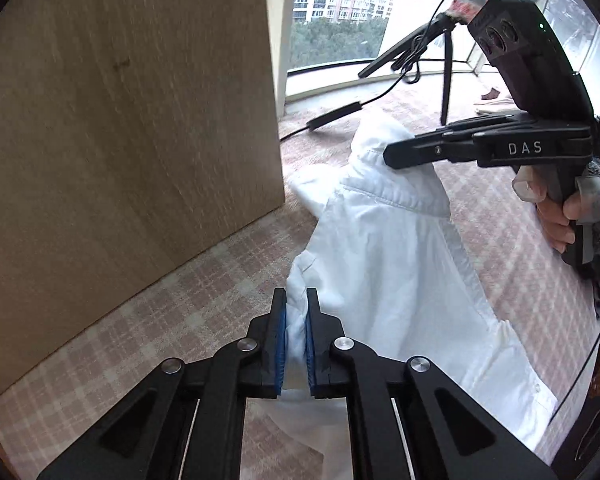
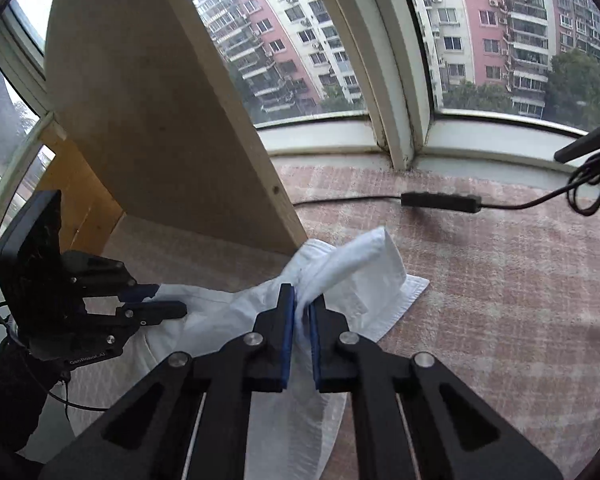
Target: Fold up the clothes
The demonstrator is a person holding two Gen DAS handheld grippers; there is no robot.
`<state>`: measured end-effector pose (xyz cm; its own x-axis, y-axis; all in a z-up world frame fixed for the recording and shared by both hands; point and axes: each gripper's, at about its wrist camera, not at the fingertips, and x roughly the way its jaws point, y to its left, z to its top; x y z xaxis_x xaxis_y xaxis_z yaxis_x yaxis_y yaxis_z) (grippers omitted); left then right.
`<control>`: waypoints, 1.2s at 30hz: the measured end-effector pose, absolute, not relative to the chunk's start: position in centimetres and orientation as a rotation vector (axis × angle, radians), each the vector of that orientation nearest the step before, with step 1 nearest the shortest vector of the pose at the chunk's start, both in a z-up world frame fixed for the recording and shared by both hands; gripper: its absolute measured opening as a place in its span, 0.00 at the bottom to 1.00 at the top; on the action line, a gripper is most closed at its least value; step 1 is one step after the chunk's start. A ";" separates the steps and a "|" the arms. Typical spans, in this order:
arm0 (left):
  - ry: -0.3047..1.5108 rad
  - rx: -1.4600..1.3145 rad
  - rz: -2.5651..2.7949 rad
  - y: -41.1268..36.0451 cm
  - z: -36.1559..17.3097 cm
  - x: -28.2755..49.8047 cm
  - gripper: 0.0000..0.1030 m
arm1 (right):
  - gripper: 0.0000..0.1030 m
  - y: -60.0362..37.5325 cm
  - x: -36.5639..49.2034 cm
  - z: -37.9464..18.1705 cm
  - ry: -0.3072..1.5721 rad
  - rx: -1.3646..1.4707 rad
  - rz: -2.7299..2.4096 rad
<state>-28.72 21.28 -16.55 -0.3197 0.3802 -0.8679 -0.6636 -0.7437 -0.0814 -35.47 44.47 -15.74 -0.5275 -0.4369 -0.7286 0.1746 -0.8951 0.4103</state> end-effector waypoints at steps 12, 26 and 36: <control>0.515 -1.077 2.066 18.4 -10.1 -15.0 0.07 | 0.07 37.8 -11.2 -7.3 -0.387 1.009 -2.642; 0.467 -1.213 1.995 17.9 -16.5 -8.3 0.08 | 0.65 31.8 -23.6 -5.1 -0.066 1.316 -2.465; 0.390 -1.229 1.998 17.2 -17.0 -8.8 0.08 | 0.64 25.2 -37.9 -17.5 0.302 1.922 -2.057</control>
